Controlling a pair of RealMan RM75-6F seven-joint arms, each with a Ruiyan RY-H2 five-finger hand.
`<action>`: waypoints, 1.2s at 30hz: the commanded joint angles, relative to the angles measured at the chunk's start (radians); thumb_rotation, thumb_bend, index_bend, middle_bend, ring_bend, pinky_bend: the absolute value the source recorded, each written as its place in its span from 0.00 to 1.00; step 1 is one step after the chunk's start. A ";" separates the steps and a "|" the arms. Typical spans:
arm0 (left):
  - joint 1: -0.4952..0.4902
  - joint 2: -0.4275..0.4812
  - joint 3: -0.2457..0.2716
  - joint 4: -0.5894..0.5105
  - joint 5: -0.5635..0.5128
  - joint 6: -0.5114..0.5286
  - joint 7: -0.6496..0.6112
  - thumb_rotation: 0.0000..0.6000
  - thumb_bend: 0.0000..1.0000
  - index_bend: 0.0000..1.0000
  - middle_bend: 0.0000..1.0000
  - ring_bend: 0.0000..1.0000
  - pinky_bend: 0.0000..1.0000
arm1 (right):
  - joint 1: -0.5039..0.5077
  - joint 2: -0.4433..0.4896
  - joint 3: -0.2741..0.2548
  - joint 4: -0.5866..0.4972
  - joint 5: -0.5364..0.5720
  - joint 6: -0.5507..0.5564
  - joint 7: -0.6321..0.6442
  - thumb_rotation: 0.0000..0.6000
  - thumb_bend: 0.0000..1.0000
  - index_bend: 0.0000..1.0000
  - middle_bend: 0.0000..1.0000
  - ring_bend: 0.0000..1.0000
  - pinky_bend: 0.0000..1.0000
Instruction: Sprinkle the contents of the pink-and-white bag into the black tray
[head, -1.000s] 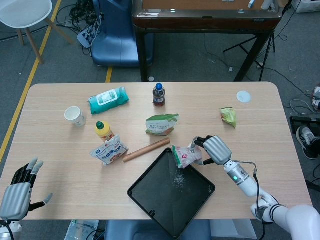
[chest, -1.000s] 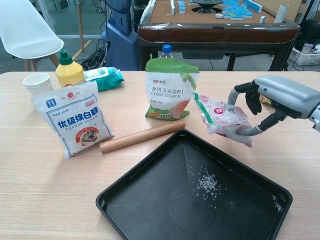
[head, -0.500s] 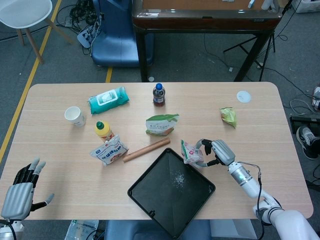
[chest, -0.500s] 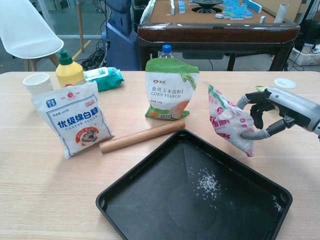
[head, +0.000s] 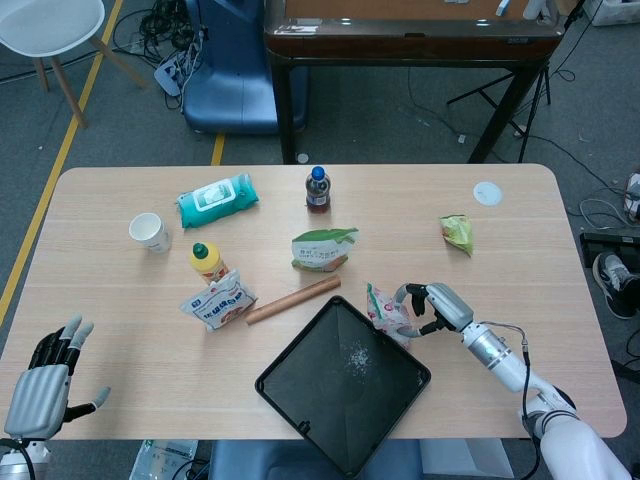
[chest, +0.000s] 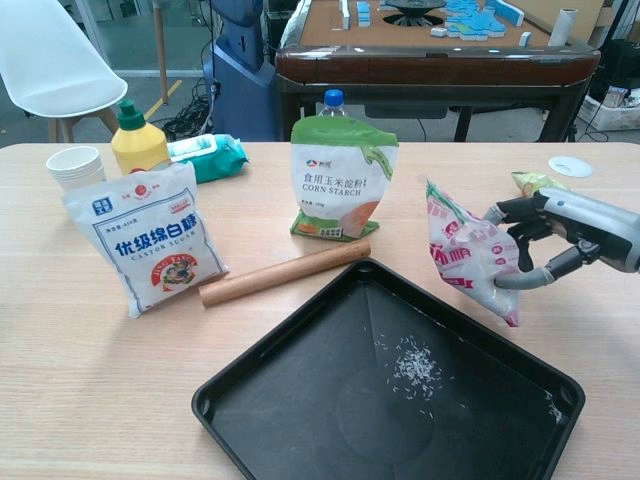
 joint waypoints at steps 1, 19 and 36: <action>0.001 0.000 0.001 -0.001 0.000 0.001 0.002 1.00 0.18 0.08 0.01 0.00 0.03 | 0.002 0.006 -0.016 0.007 -0.013 -0.013 -0.013 1.00 0.74 0.72 0.66 0.63 0.60; -0.005 -0.002 -0.001 -0.018 -0.005 -0.007 0.032 1.00 0.18 0.08 0.01 0.00 0.03 | 0.001 -0.018 -0.061 0.076 -0.048 -0.038 -0.055 1.00 0.74 0.72 0.66 0.62 0.60; -0.011 -0.006 0.003 -0.032 0.003 -0.011 0.052 1.00 0.18 0.08 0.01 0.00 0.03 | -0.024 -0.014 -0.074 0.096 -0.053 -0.019 -0.060 1.00 0.30 0.60 0.53 0.47 0.46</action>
